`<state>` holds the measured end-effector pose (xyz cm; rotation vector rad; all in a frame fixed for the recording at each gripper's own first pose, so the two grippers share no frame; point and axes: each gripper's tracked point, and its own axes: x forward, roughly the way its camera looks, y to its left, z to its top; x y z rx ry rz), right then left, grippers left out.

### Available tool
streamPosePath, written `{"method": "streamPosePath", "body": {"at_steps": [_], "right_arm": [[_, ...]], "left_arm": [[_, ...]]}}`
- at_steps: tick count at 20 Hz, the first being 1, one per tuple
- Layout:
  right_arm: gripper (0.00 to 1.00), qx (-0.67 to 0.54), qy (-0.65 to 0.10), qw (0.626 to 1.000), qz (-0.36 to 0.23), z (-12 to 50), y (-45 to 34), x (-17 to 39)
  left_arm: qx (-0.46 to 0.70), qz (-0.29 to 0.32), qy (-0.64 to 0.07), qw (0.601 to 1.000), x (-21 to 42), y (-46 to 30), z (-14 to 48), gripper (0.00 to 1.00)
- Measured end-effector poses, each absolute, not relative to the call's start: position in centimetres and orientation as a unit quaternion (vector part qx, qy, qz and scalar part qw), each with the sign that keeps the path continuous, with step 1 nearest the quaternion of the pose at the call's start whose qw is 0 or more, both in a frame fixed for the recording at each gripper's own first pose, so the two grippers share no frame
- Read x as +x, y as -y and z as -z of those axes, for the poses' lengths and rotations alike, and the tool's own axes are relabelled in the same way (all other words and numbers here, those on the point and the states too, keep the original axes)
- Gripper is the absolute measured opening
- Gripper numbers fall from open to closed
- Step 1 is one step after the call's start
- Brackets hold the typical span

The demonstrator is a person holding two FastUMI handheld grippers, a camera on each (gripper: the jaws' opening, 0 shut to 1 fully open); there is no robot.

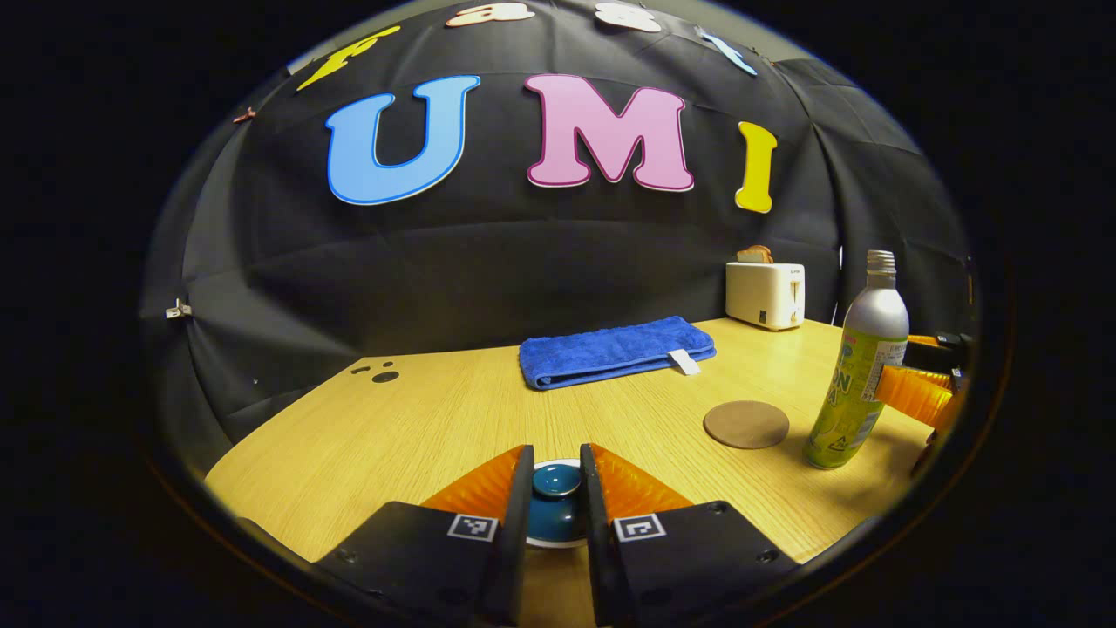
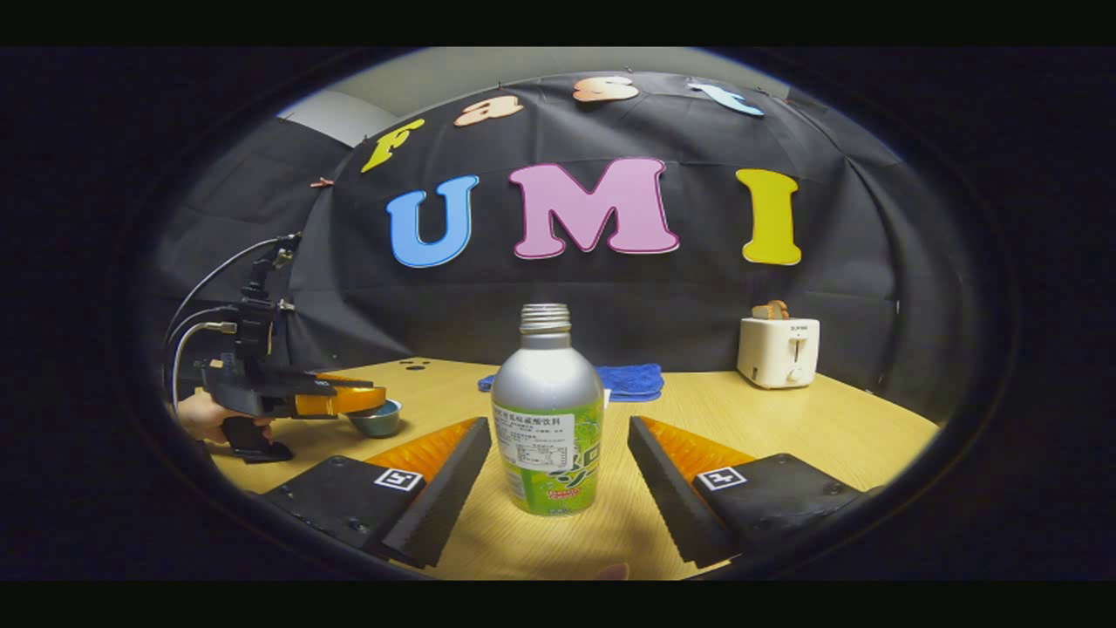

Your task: Open the teacup lid with one hand, grasp the water bottle and pour water into the teacup with the other hand; after pouring, place the water bottle on the coaster and then close the teacup lid.

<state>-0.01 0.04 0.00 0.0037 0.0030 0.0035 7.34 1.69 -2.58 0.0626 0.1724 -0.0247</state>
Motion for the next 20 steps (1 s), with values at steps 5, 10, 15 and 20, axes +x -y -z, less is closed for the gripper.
{"method": "streamPosePath", "body": {"at_steps": [5, 10, 15, 20], "right_arm": [[0.98, 0.003, -0.002, 1.0, -0.006, 0.0, -0.3, 0.1], [0.98, 0.003, -0.004, 1.0, -0.016, 0.1, -0.9, 1.0], [0.96, 0.004, -0.006, 0.999, -0.033, 0.1, -1.4, 2.0], [0.79, 0.002, -0.006, 1.0, -0.02, 0.1, -0.9, 2.9]], "left_arm": [[0.005, 0.013, -0.052, 0.999, 6.3, -2.3, 1.5, 0.33], [-0.051, -0.012, 0.007, 0.999, 2.5, -3.8, -1.1, 0.32], [-0.075, -0.026, 0.046, 0.996, -1.5, -5.3, -3.6, 0.29], [-0.09, -0.037, 0.059, 0.994, -3.2, -7.4, -4.1, 0.32]]}}
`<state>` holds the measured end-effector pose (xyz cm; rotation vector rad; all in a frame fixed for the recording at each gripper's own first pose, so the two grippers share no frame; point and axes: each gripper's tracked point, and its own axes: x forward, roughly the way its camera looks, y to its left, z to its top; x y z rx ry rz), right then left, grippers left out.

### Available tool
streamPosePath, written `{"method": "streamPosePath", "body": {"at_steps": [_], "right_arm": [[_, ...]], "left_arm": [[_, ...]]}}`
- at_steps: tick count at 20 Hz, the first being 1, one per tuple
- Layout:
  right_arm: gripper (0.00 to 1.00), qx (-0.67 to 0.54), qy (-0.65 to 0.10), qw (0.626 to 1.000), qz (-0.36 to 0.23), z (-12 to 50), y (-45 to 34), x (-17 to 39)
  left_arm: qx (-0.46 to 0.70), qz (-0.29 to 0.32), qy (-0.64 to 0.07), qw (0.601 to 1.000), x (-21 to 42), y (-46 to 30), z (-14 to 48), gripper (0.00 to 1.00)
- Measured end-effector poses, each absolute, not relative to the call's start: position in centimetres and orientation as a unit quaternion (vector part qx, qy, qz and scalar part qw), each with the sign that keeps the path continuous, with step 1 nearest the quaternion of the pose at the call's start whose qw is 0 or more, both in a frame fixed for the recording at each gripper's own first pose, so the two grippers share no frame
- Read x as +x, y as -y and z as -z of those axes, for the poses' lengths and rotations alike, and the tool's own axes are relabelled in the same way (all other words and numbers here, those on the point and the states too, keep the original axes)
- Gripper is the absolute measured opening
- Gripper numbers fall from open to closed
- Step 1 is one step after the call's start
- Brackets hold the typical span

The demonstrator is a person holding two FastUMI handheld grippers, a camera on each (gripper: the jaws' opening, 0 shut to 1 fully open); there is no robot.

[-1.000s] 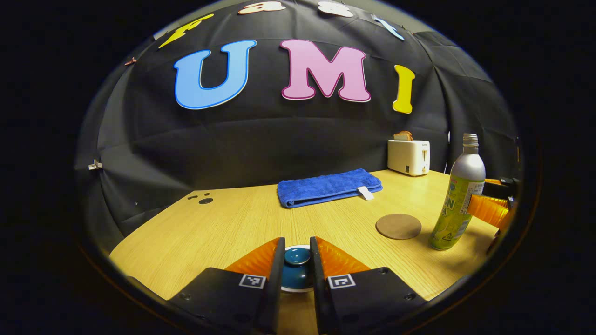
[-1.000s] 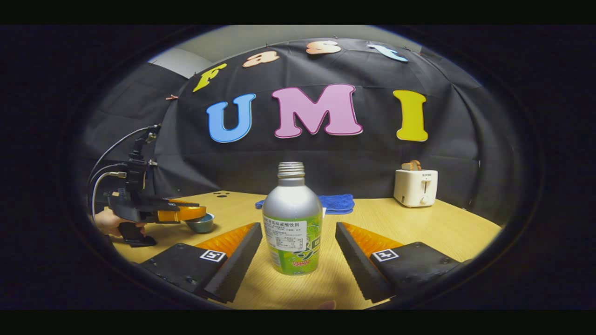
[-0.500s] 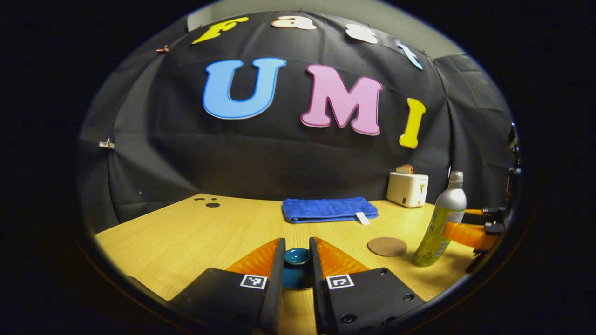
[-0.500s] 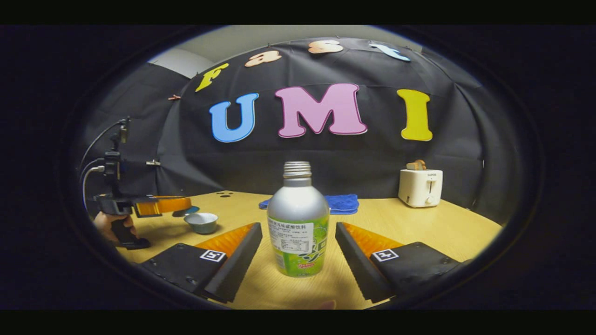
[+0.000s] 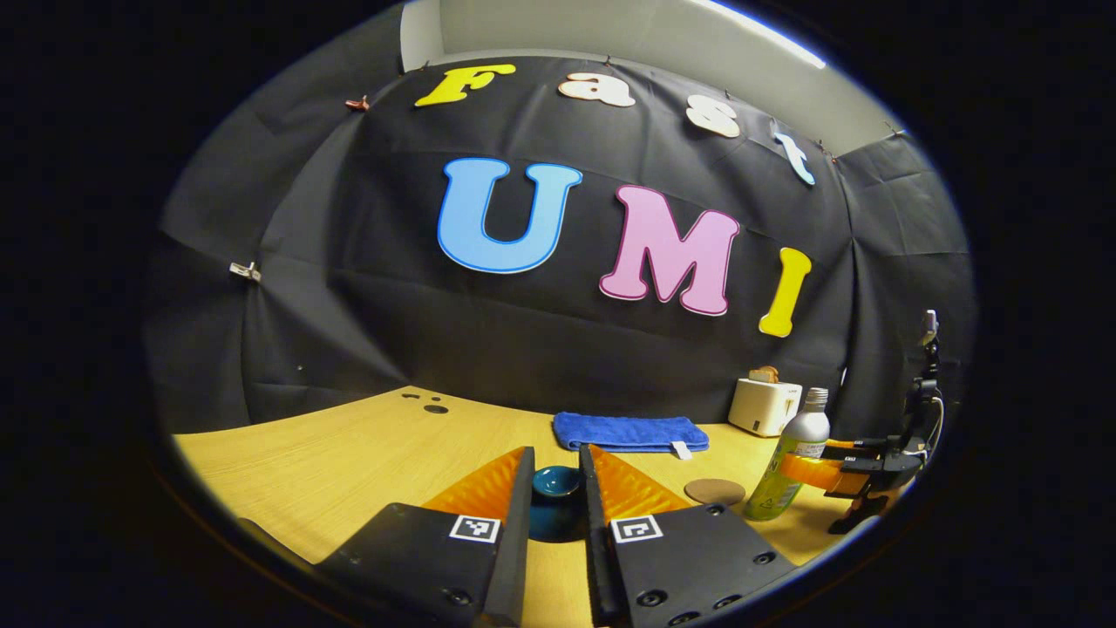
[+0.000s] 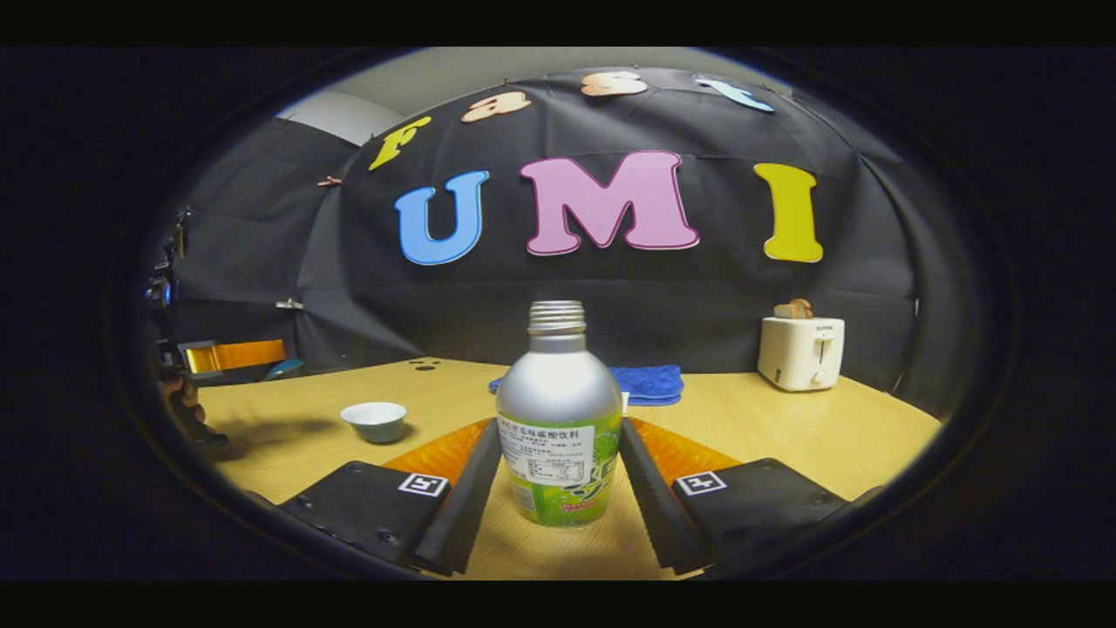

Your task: Open the teacup lid with one hand, grasp the water bottle and pour water into the teacup with the other hand; after pouring, place the water bottle on the coaster and then close the teacup lid.

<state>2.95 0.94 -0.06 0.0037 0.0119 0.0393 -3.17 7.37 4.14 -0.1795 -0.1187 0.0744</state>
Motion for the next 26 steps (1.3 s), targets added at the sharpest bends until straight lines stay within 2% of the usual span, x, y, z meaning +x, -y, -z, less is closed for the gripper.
{"method": "streamPosePath", "body": {"at_steps": [1, 4, 7, 11, 15, 18, 22, 23, 24, 26], "right_arm": [[0.78, -0.002, -0.009, 1.0, -0.019, 0.0, -1.0, 3.0], [0.78, -0.066, -0.009, 0.998, -0.005, -1.6, -1.3, 3.1], [0.78, -0.196, -0.001, 0.981, 0.006, -4.6, -1.8, 4.0], [0.78, -0.38, -0.001, 0.925, -0.002, -6.7, -4.7, 5.8], [0.78, -0.485, -0.028, 0.873, -0.045, -4.5, -8.3, 7.7], [0.78, -0.575, -0.029, 0.816, -0.058, -3.0, -10.1, 8.7], [0.78, -0.65, -0.027, 0.755, -0.081, -0.8, -12.0, 8.4], [0.75, -0.666, -0.025, 0.74, -0.085, -0.5, -12.4, 8.1], [0.78, -0.682, -0.021, 0.726, -0.089, -0.1, -12.7, 7.7], [0.78, -0.704, -0.019, 0.703, -0.097, 1.1, -13.0, 6.9]], "left_arm": [[-0.093, -0.033, 0.053, 0.994, -3.4, -7.5, -4.0, 0.34], [-0.107, -0.038, 0.051, 0.992, -3.7, -9.1, -4.0, 0.32], [-0.111, -0.036, 0.045, 0.992, -3.9, -9.8, -4.0, 0.32], [-0.115, -0.04, 0.05, 0.991, -4.4, -10.8, -4.5, 0.32], [-0.126, -0.039, 0.053, 0.99, -4.7, -11.3, -4.8, 0.32], [-0.131, -0.04, 0.05, 0.989, -4.6, -11.8, -4.5, 0.32], [-0.145, -0.036, 0.051, 0.988, -4.7, -12.4, -4.5, 0.32], [-0.147, -0.036, 0.05, 0.987, -4.8, -12.6, -4.5, 0.32], [-0.149, -0.037, 0.05, 0.987, -4.7, -12.7, -4.4, 0.32], [-0.152, -0.036, 0.049, 0.986, -4.7, -12.8, -4.3, 0.32]]}}
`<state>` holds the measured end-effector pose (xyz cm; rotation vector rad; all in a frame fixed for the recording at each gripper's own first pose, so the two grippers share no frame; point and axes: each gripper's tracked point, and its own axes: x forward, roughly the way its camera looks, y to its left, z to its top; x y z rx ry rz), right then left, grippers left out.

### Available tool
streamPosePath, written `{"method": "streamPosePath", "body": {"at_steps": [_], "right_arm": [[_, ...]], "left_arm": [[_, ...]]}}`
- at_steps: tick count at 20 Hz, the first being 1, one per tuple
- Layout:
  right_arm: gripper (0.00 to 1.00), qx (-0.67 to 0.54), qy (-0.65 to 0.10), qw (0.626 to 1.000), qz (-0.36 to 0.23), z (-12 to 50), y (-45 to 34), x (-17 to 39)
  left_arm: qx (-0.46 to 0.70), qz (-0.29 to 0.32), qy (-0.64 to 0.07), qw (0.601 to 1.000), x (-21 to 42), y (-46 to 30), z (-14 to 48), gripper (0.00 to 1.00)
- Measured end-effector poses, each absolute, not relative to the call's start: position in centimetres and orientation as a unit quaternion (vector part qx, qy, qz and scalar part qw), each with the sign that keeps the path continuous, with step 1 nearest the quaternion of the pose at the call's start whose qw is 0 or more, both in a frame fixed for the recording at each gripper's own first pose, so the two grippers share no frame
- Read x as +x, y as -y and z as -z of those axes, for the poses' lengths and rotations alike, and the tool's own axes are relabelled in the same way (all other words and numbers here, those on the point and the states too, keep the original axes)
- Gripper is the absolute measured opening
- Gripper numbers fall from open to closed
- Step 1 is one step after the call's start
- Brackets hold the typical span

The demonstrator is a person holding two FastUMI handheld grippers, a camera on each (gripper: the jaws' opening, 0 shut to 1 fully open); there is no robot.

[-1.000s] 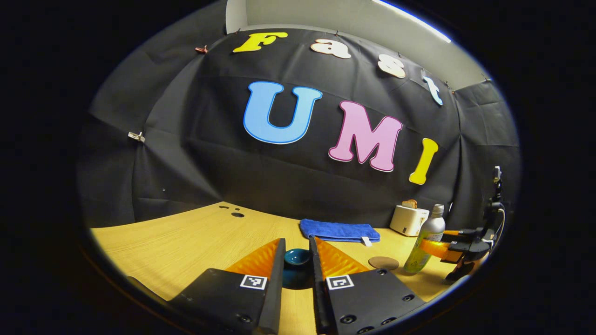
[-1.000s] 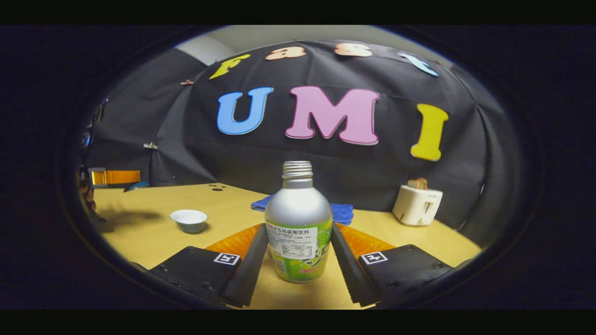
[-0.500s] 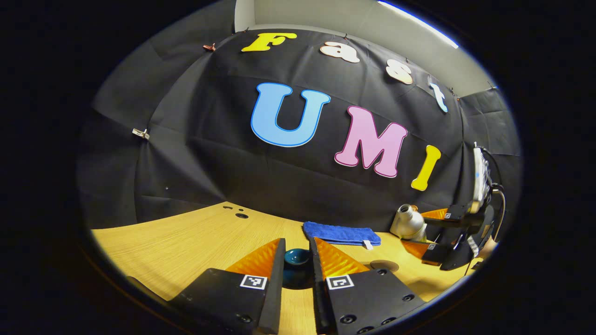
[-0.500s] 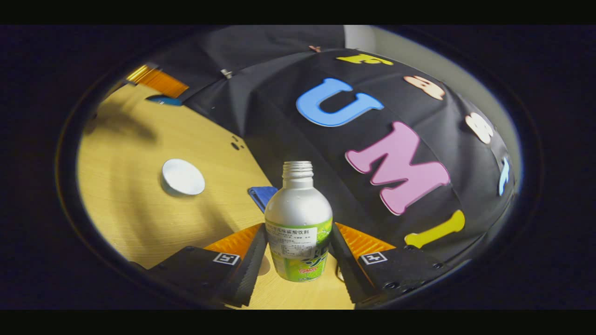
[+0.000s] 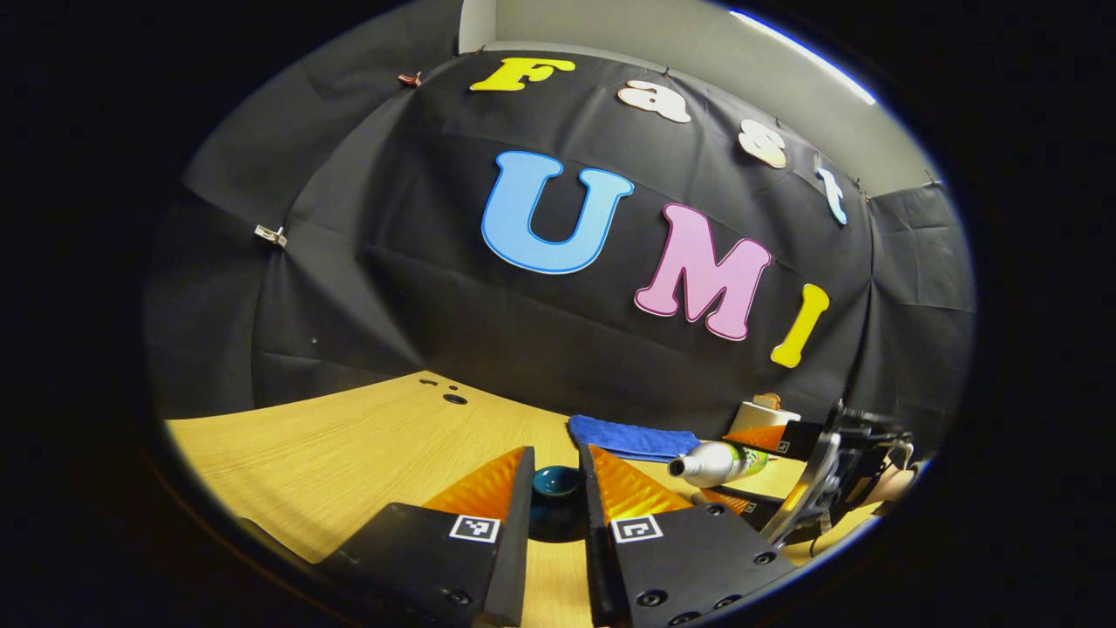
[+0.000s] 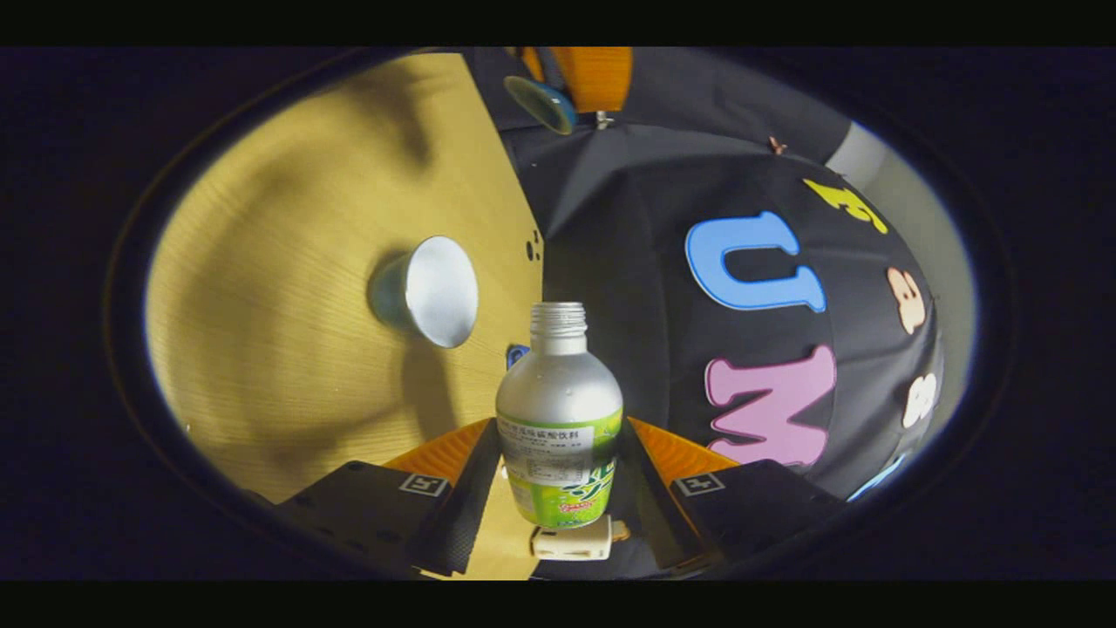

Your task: Open the teacup lid with one hand, grasp the water bottle and pour water into the teacup with the other hand; after pouring, place the water bottle on the coaster and then close the teacup lid.

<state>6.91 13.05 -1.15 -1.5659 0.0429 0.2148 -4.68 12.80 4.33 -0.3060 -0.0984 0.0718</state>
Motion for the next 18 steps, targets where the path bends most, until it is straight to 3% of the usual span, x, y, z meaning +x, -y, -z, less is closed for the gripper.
{"method": "streamPosePath", "body": {"at_steps": [18], "right_arm": [[0.78, -0.805, -0.014, 0.583, -0.107, 1.7, -13.0, 7.8]], "left_arm": [[-0.152, -0.035, 0.045, 0.987, -4.5, -12.9, -4.1, 0.32]]}}
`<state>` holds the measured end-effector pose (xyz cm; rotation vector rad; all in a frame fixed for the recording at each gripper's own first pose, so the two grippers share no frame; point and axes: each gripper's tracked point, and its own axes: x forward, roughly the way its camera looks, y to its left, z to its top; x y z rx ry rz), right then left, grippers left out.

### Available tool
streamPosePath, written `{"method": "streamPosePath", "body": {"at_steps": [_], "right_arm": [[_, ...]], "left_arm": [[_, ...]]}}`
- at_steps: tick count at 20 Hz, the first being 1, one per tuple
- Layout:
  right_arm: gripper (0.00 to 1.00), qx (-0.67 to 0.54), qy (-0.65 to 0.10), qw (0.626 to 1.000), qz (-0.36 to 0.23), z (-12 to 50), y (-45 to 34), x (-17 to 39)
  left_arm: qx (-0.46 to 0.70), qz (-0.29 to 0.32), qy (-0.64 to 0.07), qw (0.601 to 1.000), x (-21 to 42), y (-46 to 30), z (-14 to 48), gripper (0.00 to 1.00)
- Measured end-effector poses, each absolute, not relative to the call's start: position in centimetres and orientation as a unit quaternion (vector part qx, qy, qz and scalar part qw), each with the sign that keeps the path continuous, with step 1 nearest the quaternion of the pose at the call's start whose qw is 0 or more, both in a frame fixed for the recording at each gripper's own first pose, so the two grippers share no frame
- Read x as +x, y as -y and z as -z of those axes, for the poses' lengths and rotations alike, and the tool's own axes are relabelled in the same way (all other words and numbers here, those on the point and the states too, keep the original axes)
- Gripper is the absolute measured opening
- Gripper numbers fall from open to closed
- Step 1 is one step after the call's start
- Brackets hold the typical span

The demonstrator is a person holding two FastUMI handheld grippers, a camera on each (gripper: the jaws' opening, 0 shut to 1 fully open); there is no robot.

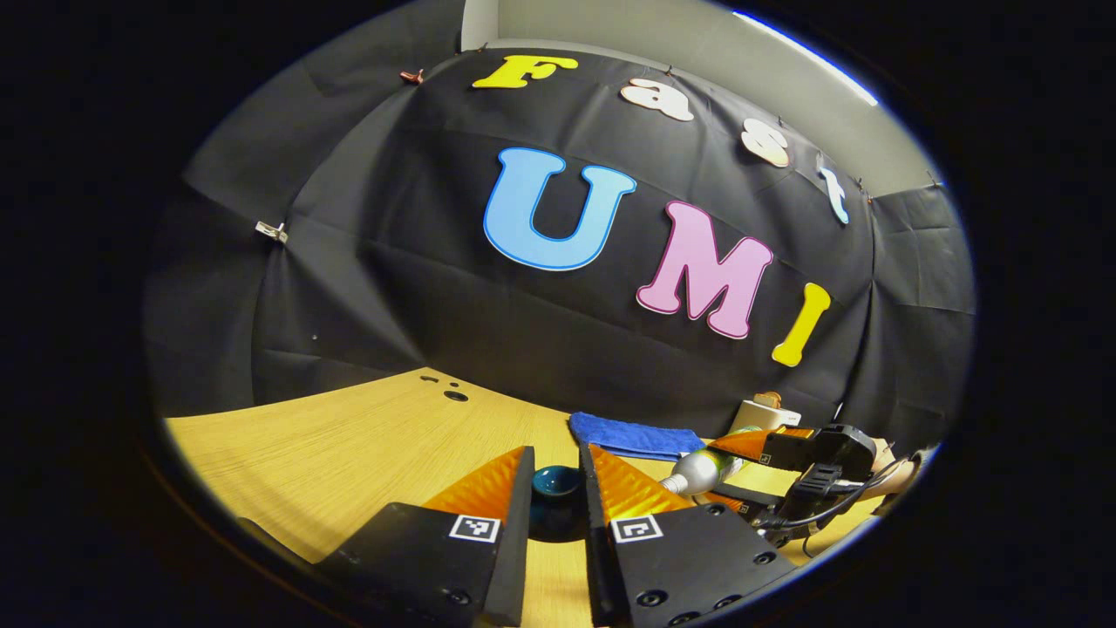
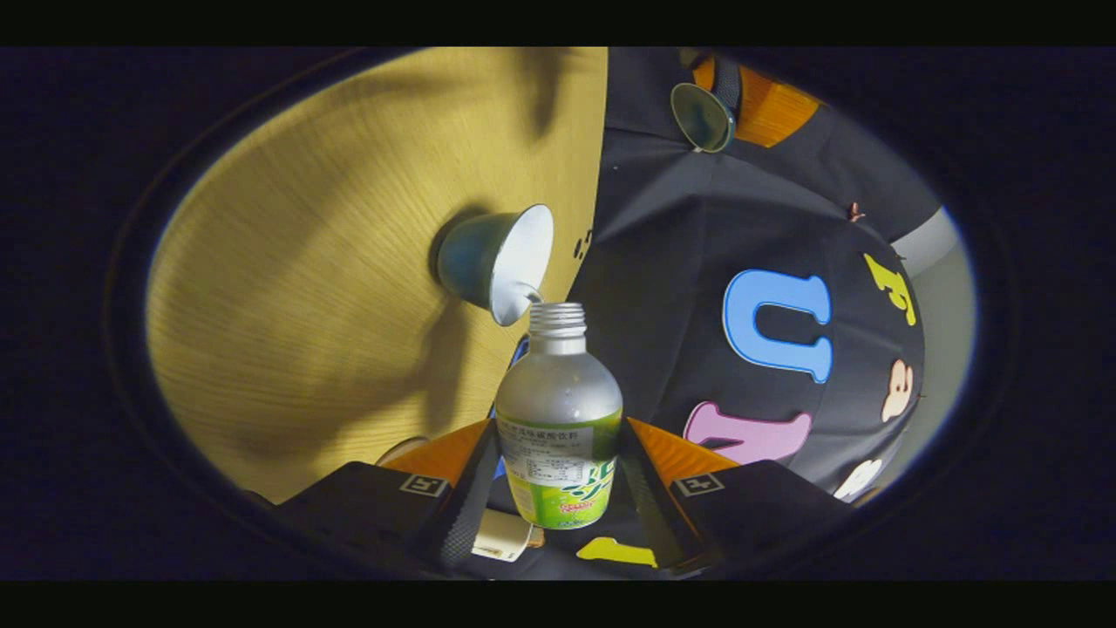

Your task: Open the teacup lid with one hand, grasp the water bottle and pour water into the teacup with the other hand; after pouring, place the water bottle on the coaster and then close the teacup lid.

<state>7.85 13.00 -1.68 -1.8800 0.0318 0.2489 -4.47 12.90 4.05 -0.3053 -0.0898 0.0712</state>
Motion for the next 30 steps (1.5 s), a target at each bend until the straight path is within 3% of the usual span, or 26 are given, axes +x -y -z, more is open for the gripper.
{"method": "streamPosePath", "body": {"at_steps": [30], "right_arm": [[0.78, -0.892, 0.057, 0.438, -0.093, -2.1, -14.6, 9.3]], "left_arm": [[-0.158, -0.03, 0.035, 0.986, -4.0, -13.2, -3.2, 0.32]]}}
